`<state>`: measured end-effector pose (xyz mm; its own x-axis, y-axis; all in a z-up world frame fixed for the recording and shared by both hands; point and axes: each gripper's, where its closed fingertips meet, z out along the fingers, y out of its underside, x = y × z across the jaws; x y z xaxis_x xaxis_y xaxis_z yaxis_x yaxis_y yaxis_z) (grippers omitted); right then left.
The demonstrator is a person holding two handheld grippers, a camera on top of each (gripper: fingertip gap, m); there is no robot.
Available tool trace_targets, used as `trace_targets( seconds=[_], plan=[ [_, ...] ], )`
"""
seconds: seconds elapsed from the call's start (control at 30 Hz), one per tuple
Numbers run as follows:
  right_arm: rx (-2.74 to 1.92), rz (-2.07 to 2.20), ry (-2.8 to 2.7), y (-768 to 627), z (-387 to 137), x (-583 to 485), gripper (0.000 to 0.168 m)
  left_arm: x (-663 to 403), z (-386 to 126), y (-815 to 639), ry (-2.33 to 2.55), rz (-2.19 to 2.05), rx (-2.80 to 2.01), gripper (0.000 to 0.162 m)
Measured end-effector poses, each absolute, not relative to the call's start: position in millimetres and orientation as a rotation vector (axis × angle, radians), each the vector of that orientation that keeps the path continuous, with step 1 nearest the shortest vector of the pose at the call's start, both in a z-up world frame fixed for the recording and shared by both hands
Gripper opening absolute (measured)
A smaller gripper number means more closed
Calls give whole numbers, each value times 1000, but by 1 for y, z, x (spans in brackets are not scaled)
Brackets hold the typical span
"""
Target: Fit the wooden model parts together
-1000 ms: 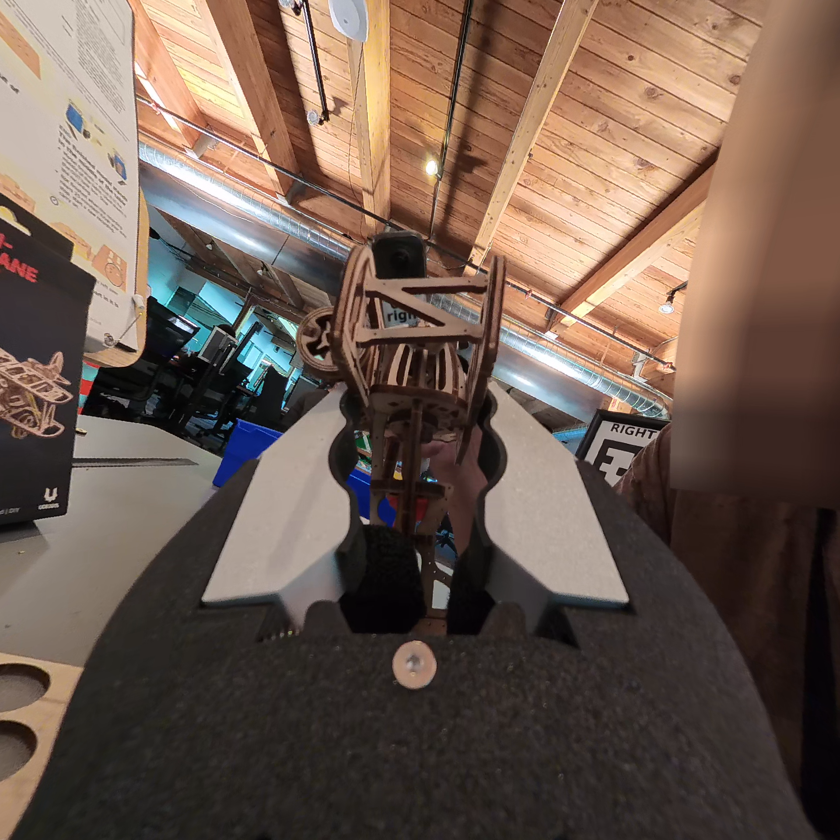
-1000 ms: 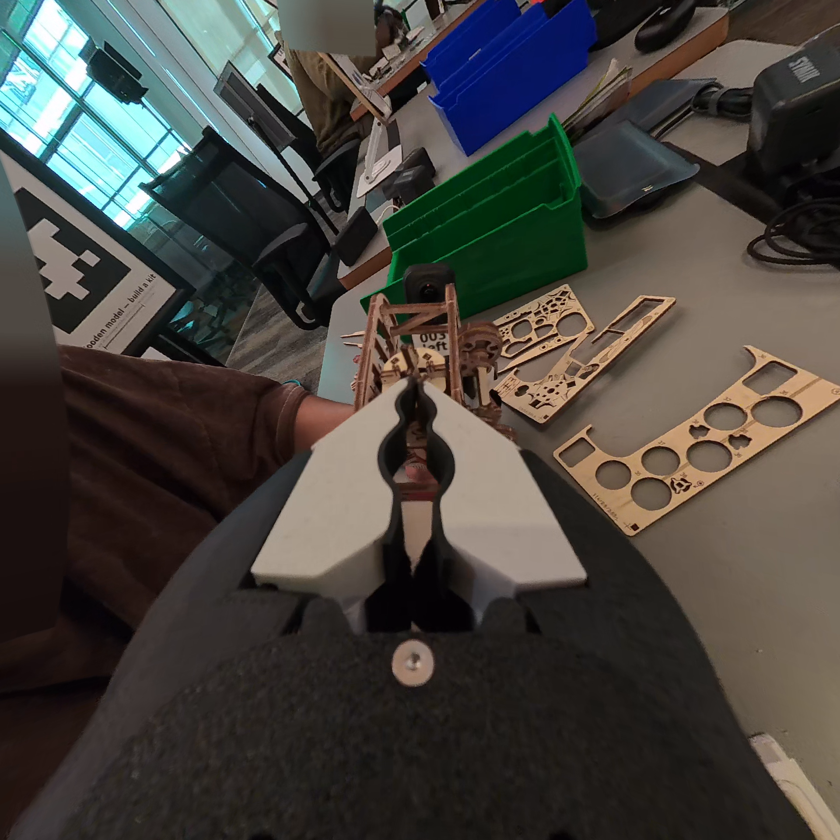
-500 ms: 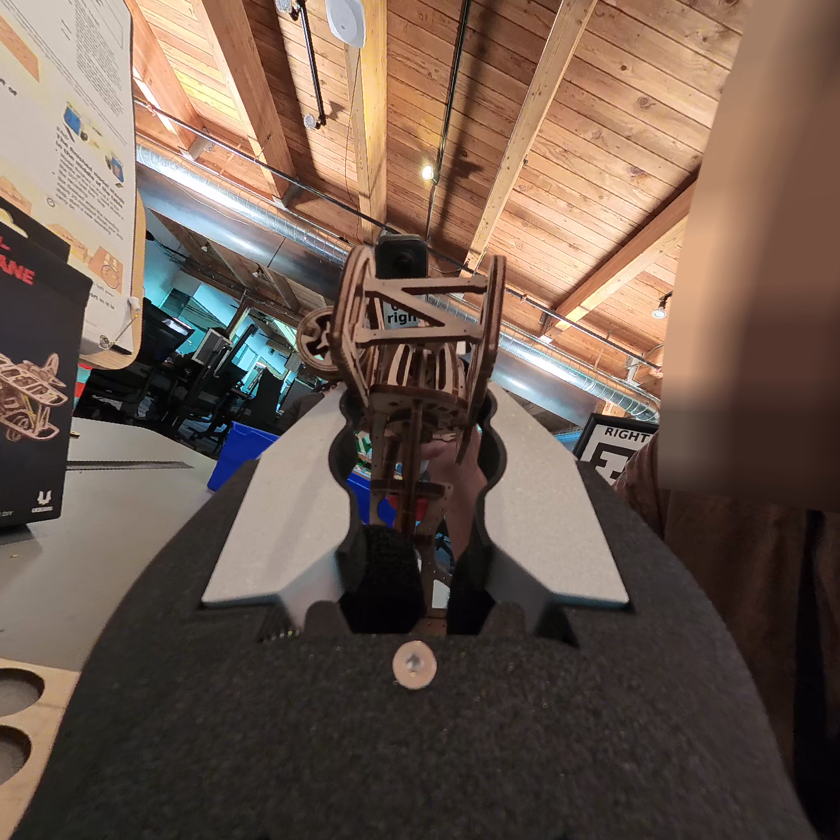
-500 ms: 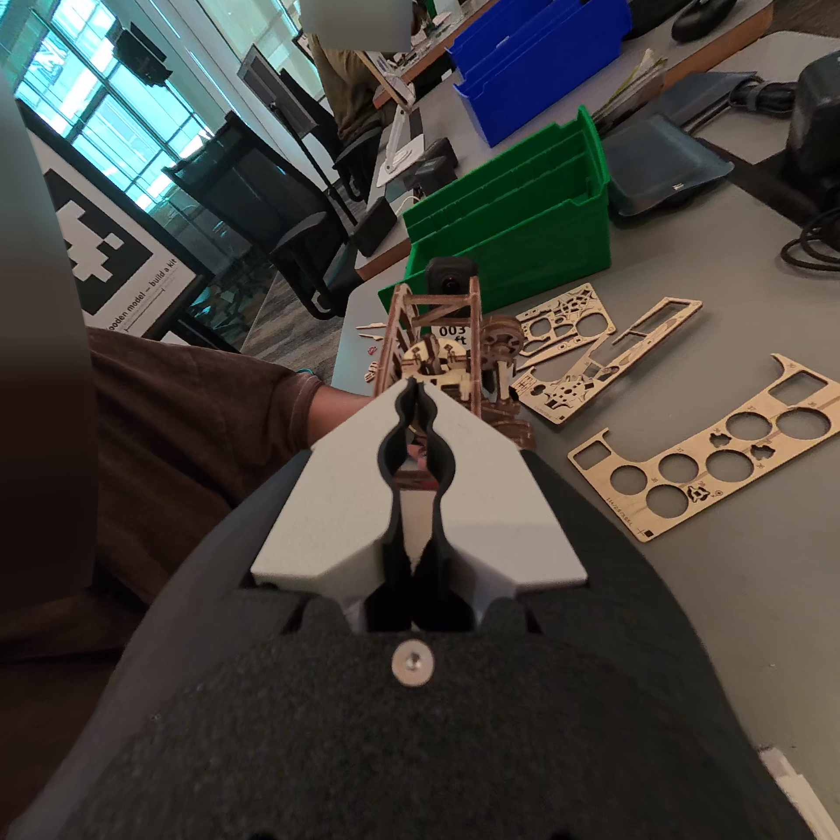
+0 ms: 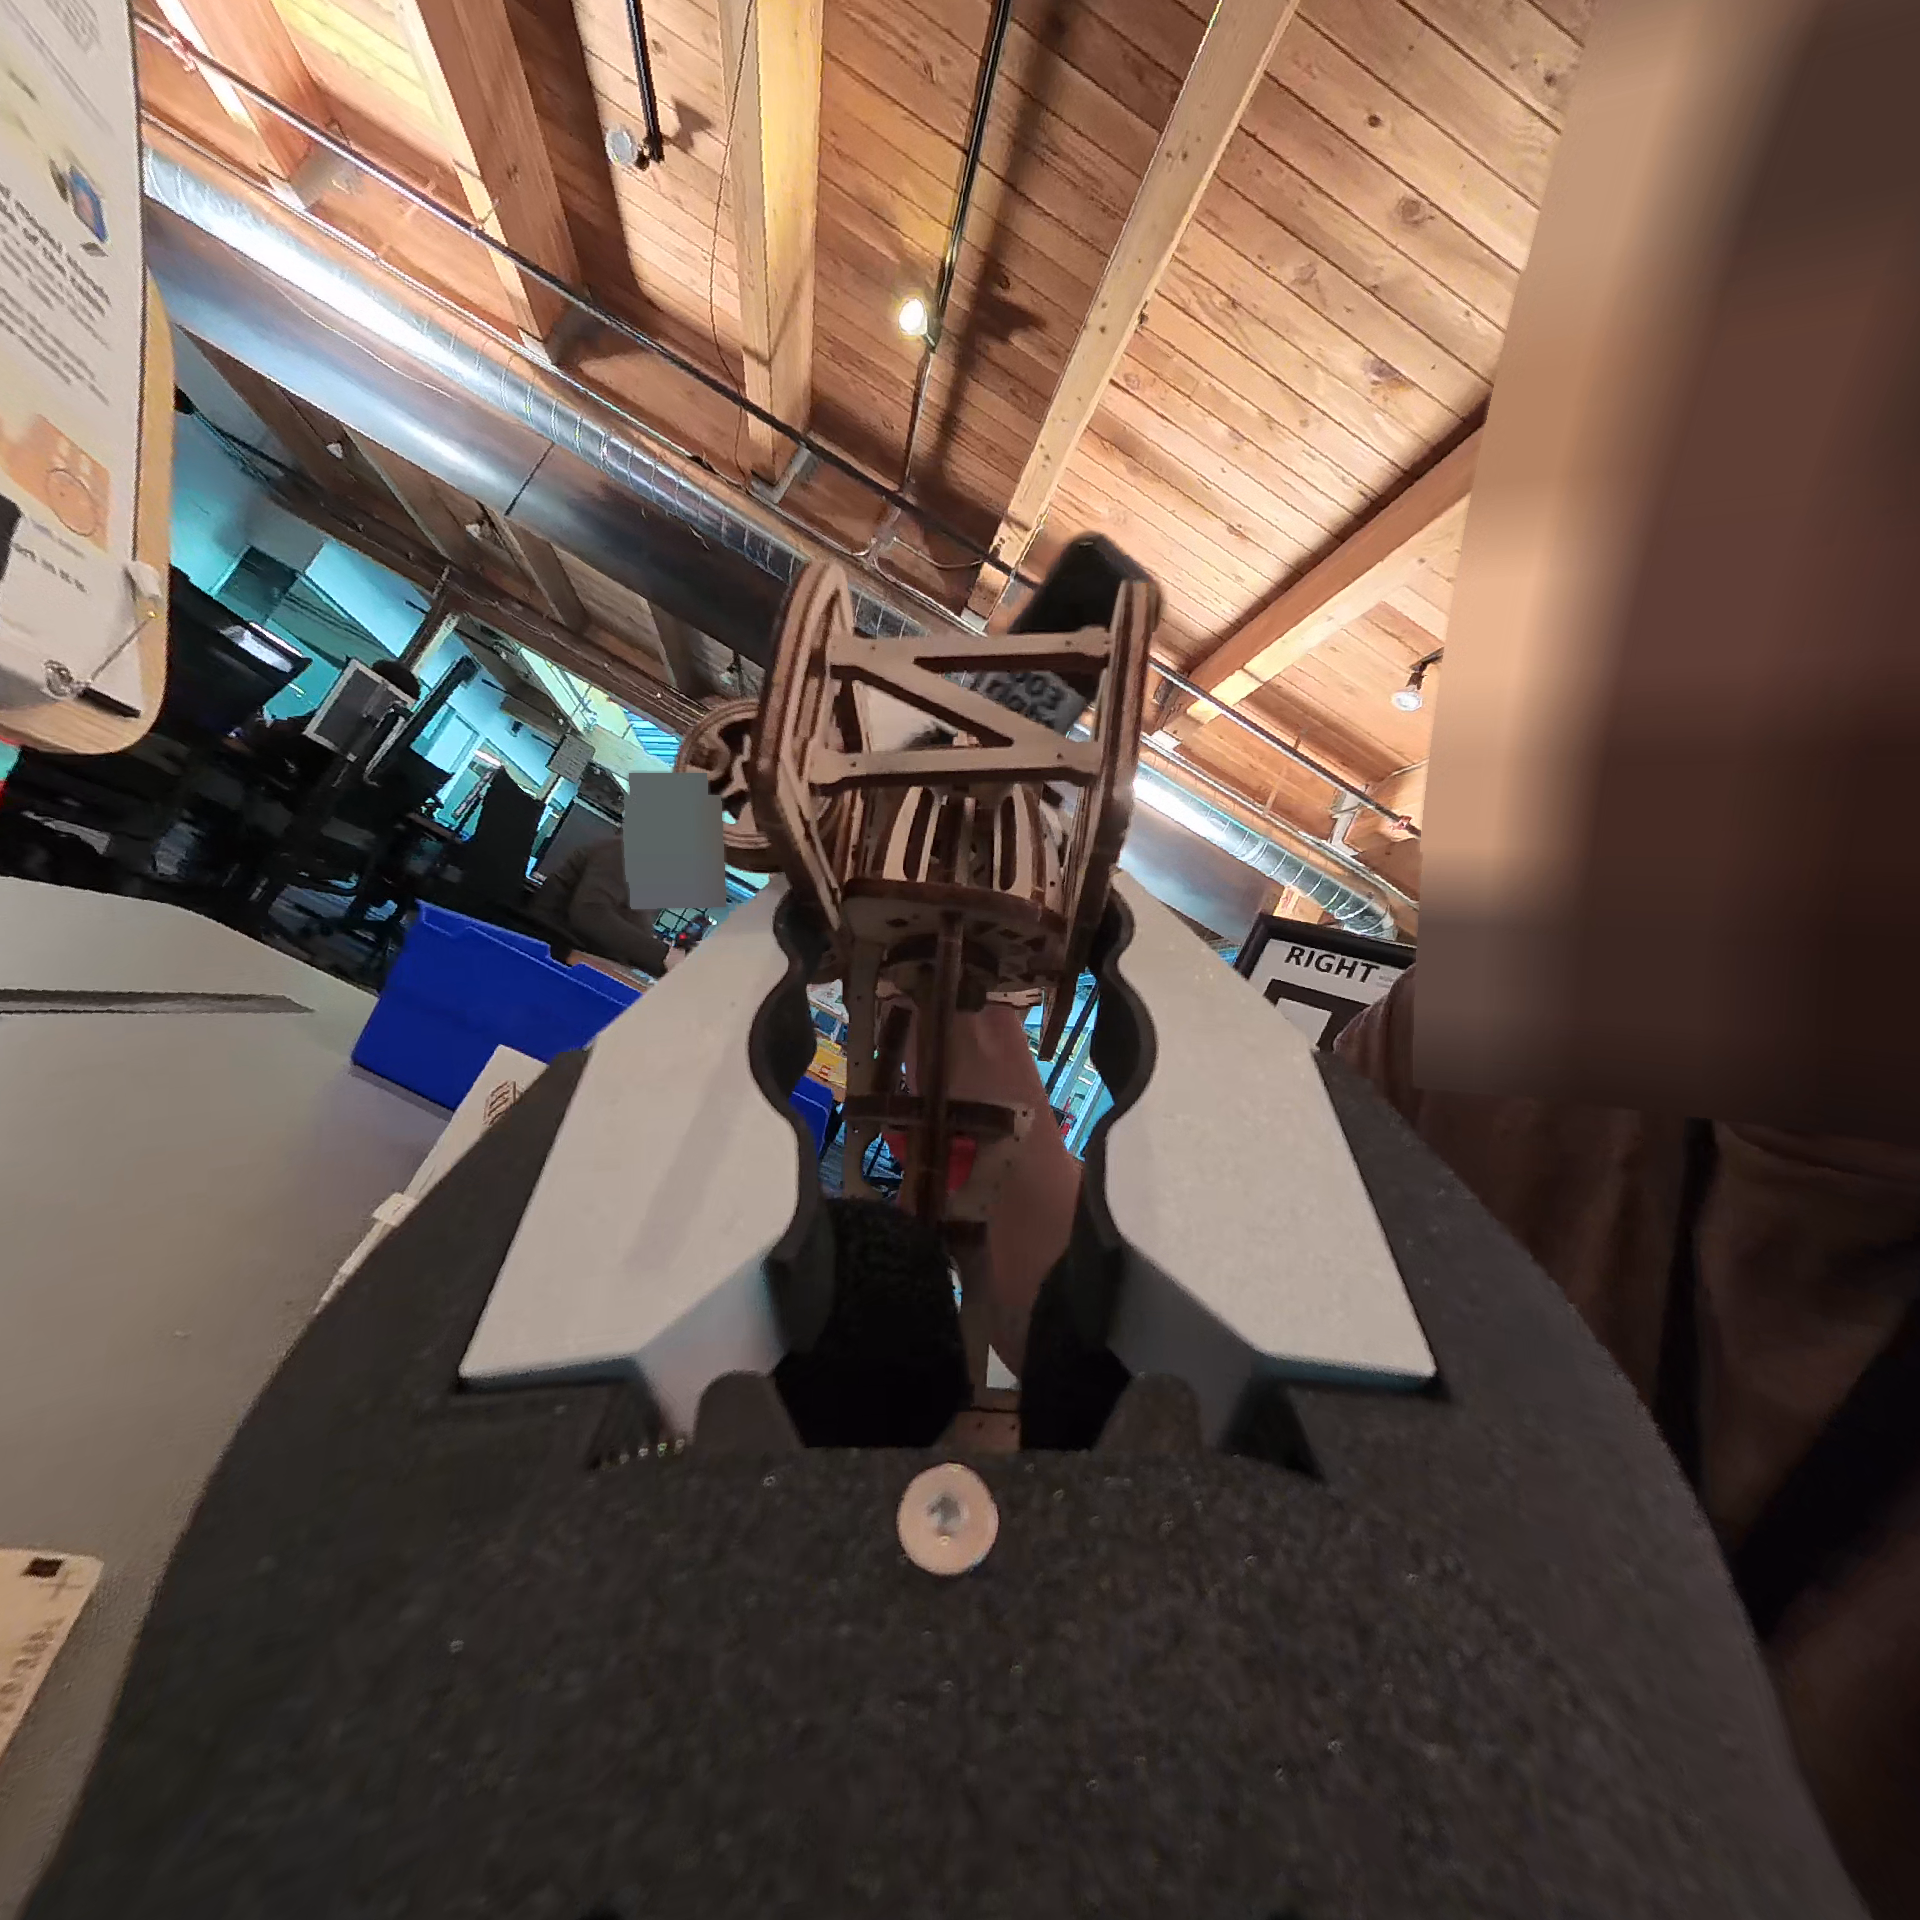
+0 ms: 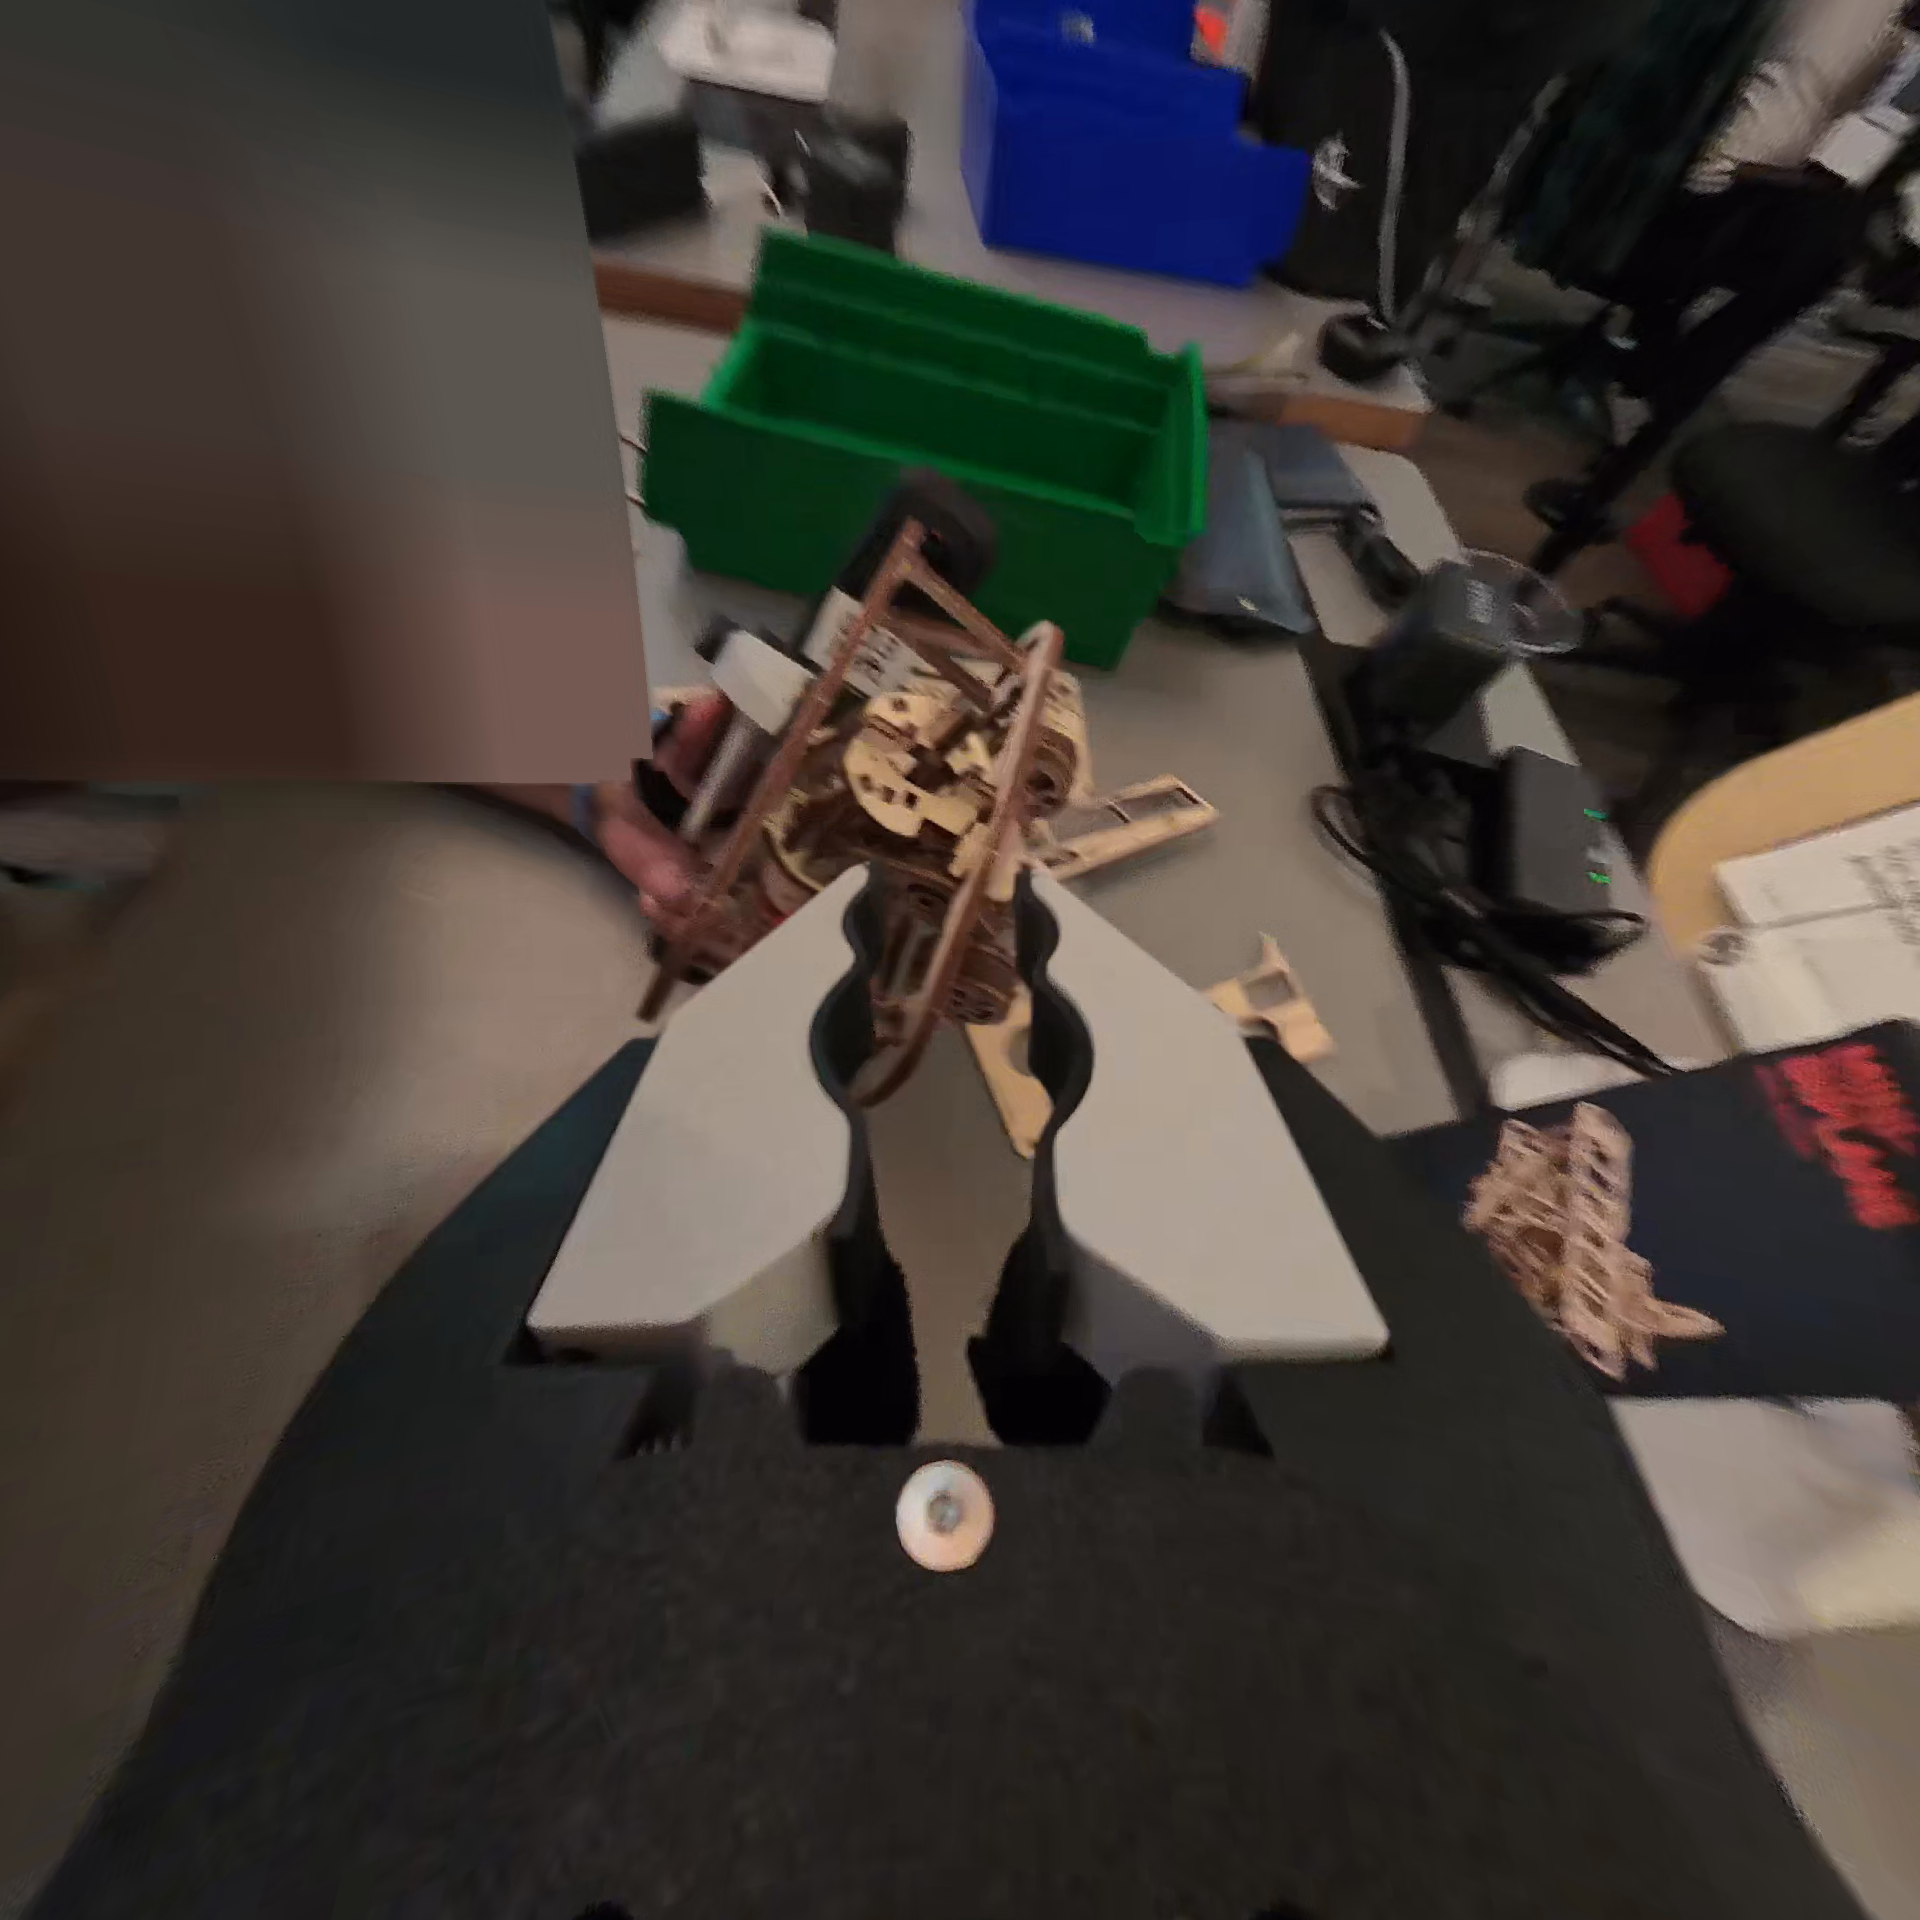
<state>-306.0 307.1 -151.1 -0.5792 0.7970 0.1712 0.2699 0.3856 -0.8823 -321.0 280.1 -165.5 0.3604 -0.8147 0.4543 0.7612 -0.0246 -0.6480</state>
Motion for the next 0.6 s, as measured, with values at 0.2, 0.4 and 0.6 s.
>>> trace_targets(
  seconds=[0.2, 0.4, 0.6],
  plan=[
    [-879, 906, -1998, 316, -160, -314, 11, -312, -171, 284, 91, -1221, -1041, 48],
    [-907, 945, -2043, 318, -162, -305, 16, -312, -172, 285, 94, -1214, -1045, 49],
    [-899, 940, -2080, 313, -169, -306, 15, -305, -175, 286, 121, -1205, -1079, 48]
  ],
)
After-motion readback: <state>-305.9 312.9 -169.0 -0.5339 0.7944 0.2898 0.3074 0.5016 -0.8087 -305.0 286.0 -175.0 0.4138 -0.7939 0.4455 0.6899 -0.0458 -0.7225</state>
